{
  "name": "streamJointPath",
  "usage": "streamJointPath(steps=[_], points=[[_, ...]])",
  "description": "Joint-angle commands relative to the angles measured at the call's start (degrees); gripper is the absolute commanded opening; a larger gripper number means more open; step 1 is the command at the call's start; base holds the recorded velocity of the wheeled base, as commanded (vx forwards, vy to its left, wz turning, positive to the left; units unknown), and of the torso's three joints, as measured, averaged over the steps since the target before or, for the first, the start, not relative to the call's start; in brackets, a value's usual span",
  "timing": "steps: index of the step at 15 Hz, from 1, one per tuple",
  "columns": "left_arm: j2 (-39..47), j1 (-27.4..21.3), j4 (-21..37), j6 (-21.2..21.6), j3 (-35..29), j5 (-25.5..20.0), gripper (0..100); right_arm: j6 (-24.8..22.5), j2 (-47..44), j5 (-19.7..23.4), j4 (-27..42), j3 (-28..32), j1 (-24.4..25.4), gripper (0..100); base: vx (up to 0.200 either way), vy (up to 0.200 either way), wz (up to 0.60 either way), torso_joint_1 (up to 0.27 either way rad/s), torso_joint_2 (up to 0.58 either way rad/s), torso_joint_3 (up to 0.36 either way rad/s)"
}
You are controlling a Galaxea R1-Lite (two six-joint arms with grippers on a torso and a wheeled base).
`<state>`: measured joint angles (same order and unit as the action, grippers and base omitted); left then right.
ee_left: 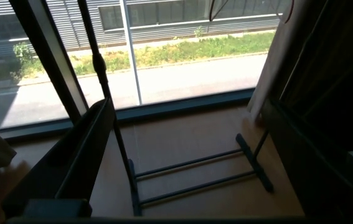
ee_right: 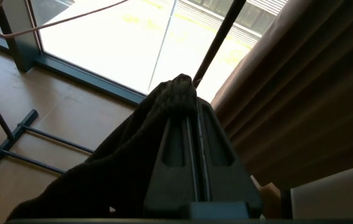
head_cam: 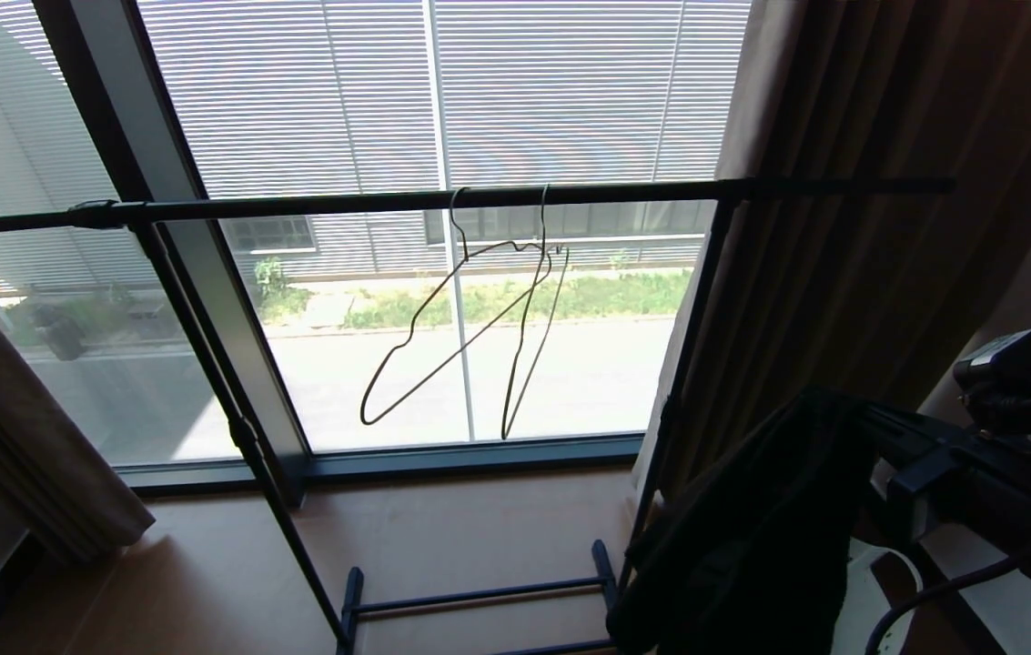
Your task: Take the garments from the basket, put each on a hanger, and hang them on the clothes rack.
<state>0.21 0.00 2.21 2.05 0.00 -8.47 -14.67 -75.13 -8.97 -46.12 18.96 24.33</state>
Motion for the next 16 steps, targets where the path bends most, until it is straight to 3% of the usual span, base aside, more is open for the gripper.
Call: streamJointPath(steps=[1, 7, 15, 16], points=[[0.0, 0.0, 0.0, 0.1, 0.0, -0.1, 100, 0.1, 0.2, 0.1, -0.1, 0.2, 0.0, 0, 0.000, 0.000, 0.00, 0.041, -0.07, -0.066], [0.0, 0.0, 0.0, 0.0, 0.0, 0.0, 100, -0.2, -0.1, -0.1, 0.0, -0.1, 0.0, 0, 0.000, 0.000, 0.00, 0.144, -0.33, -0.176], [0.1, 0.0, 0.5, 1.4, -0.2, 0.3, 100, -0.4, 2.1, 0.2, -0.1, 0.2, 2.9, 0, 0.000, 0.000, 0.00, 0.004, -0.01, -0.005], [0.1, 0.0, 0.5, 3.0, -0.2, 1.0, 100, -1.9, 2.8, 0.2, -0.4, 0.1, 3.1, 0, 0.000, 0.000, 0.00, 0.000, 0.00, 0.000]])
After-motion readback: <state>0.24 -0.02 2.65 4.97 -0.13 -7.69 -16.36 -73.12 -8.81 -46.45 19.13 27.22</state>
